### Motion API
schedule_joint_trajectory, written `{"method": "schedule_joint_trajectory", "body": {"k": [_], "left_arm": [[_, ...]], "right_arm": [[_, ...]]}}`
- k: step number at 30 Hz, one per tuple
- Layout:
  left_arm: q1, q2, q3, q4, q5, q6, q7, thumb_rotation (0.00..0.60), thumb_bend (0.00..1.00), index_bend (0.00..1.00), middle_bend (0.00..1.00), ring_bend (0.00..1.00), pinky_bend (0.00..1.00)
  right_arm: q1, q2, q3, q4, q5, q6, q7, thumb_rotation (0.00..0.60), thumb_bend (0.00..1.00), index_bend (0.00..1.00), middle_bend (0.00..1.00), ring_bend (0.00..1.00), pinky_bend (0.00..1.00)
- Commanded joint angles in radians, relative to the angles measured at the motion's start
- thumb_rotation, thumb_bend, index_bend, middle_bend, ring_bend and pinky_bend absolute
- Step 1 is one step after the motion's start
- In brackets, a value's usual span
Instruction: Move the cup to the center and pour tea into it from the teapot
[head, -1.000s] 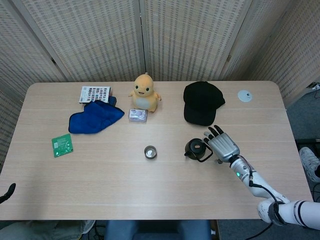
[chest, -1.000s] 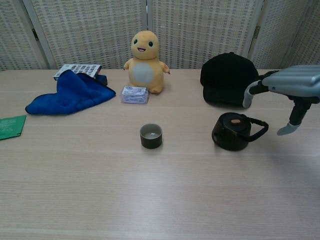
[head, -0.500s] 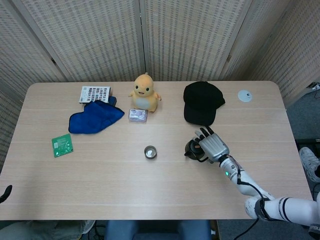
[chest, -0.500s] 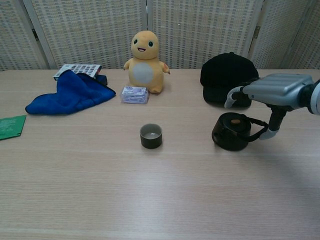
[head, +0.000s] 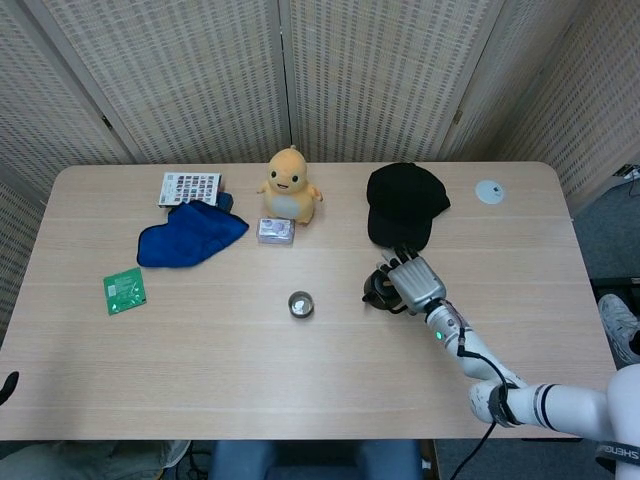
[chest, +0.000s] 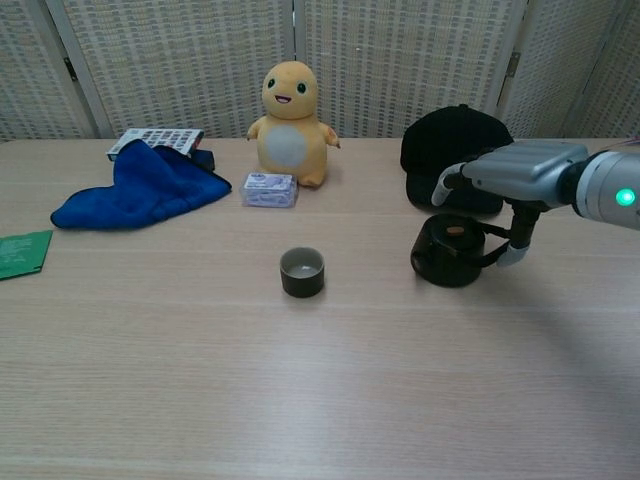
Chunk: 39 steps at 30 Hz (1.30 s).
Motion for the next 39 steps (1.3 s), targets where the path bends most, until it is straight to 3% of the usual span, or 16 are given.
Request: {"method": "schedule_joint_trajectory", "body": {"k": [1,12,20,22,39], "left_arm": [[0.000,0.000,-0.001,0.002,-0.001,0.000,-0.002,0.600,0.25,0.07,0.27,0.38,0.29],[0.004,-0.002,0.004,0.004,0.005,0.002,-0.007,0.600,0.25,0.07,0.27,0.38,0.29],[0.007,0.002,0.008,-0.007,0.021,0.009,-0.005,0.600,0.25,0.07,0.27,0.38,0.29],[0.009,0.004,0.009,-0.010,0.022,0.011,-0.007,0.600,0.25,0.07,0.27,0.38,0.29],[0.024,0.017,0.009,-0.017,0.020,0.028,-0.013,0.600,0.25,0.07,0.27,0.38,0.29]], "right_arm": [[0.009,-0.011,0.007,0.019,0.014,-0.006,-0.007,0.600,0.02,0.19,0.08,0.00,0.00],[-0.033,0.076,-0.010,-0.077,-0.061,0.048,0.034,0.600,0.02,0.19,0.11,0.01,0.00],[-0.083,0.105,-0.035,-0.097,-0.190,0.078,0.127,0.600,0.02,0.28,0.27,0.28,0.00],[-0.091,0.102,-0.036,-0.091,-0.204,0.079,0.144,0.600,0.02,0.30,0.28,0.30,0.00],[-0.111,0.049,-0.031,-0.022,-0.285,0.037,0.235,0.600,0.02,0.39,0.36,0.34,0.00]]}}
